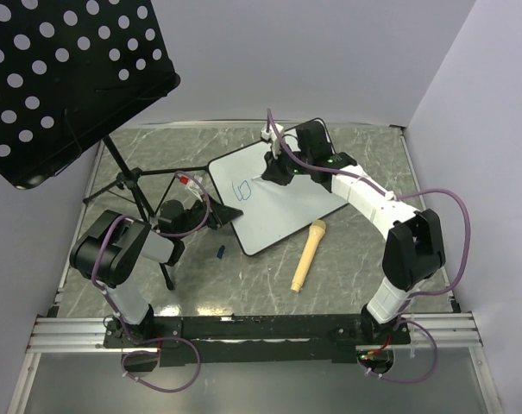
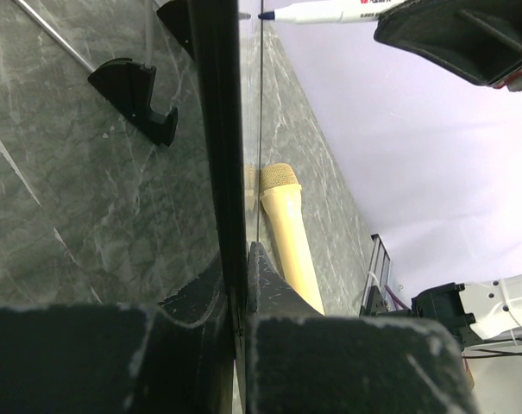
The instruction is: Write a sentence on the whiteboard
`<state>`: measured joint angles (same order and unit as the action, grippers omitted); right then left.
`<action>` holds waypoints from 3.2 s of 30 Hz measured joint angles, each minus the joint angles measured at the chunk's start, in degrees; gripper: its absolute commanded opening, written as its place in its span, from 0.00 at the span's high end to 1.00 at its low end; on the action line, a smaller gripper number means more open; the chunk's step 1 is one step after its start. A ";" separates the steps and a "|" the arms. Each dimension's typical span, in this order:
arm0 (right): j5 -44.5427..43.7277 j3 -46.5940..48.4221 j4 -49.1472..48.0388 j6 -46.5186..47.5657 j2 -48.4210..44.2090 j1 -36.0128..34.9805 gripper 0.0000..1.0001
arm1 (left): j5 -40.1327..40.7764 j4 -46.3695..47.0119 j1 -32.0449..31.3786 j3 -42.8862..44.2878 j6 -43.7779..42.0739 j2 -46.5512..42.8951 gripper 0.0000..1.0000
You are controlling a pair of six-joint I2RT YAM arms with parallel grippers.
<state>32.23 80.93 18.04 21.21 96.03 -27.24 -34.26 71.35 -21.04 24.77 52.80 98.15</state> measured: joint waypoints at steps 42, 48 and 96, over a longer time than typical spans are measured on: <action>-0.09 -6.34 0.92 1.57 -2.75 -0.24 1.00 | 0.09 -0.09 0.11 0.02 0.46 0.22 0.99; -1.95 -3.50 1.11 1.27 -1.99 -0.04 1.00 | -0.07 0.04 0.11 0.02 0.35 0.22 0.99; 0.63 -1.33 1.38 0.52 0.61 0.90 1.00 | -0.09 -0.02 0.33 0.02 1.49 0.83 0.99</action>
<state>32.86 79.59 19.42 21.74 96.64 -26.35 -34.35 71.33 -20.71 24.80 54.28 98.98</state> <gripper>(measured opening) 0.182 0.070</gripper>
